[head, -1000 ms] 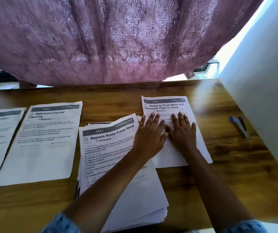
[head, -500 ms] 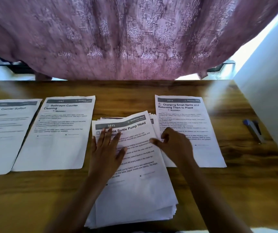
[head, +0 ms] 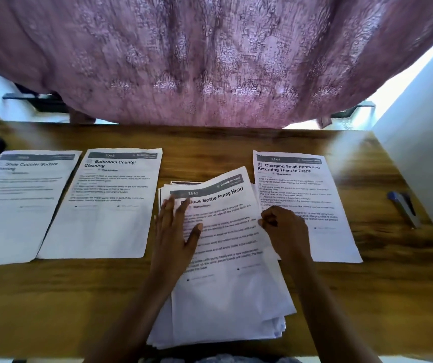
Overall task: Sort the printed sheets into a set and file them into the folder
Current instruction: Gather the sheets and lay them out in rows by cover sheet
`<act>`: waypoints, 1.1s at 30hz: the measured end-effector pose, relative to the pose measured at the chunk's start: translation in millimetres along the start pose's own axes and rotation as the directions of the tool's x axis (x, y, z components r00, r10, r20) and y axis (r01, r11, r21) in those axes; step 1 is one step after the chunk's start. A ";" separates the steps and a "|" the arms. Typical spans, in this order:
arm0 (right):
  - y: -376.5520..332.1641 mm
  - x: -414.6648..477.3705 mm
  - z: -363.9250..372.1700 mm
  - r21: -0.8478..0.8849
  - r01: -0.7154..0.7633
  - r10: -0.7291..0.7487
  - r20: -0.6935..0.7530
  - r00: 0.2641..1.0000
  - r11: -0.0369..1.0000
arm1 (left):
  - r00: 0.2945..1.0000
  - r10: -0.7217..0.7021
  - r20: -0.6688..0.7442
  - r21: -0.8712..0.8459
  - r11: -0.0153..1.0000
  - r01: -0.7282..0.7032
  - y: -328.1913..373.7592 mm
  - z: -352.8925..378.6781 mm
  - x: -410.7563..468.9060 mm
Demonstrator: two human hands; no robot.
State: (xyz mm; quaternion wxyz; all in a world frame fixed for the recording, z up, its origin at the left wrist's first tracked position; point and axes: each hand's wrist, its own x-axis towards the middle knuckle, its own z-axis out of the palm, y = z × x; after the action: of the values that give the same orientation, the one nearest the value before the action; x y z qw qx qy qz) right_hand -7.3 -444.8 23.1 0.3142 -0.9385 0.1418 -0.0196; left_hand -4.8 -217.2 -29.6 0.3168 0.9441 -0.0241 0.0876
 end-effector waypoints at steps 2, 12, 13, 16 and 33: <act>1.7 0.7 -5.9 0.014 0.034 -0.033 -0.080 0.996 0.999 | 0.997 -0.077 0.014 -0.130 0.988 0.079 -3.0 -4.3 1.3; -73.0 37.5 -6.2 0.668 0.129 0.001 -0.191 0.982 0.733 | 0.975 -0.210 0.070 -0.734 0.651 0.193 -8.9 -67.4 33.9; -92.6 44.8 3.8 0.688 0.132 -0.008 -0.181 0.983 0.714 | 0.968 -0.249 0.042 -0.722 0.662 0.202 -18.0 -83.1 40.0; -160.9 61.4 49.2 0.761 0.070 -0.066 -0.036 0.997 0.645 | 0.925 -0.375 -0.064 -0.690 0.686 0.230 -73.0 -138.5 60.2; -365.1 20.3 303.4 0.190 0.181 -0.228 0.266 0.937 0.965 | 0.888 -0.394 -0.236 0.388 0.800 0.458 -319.2 -276.8 88.1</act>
State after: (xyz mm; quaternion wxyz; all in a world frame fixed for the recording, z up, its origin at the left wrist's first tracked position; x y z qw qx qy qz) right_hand 143.0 5.2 -3.9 0.4030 -0.9123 -0.0057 0.0720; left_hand 72.5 205.2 13.8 0.1111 0.9626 0.2319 0.0848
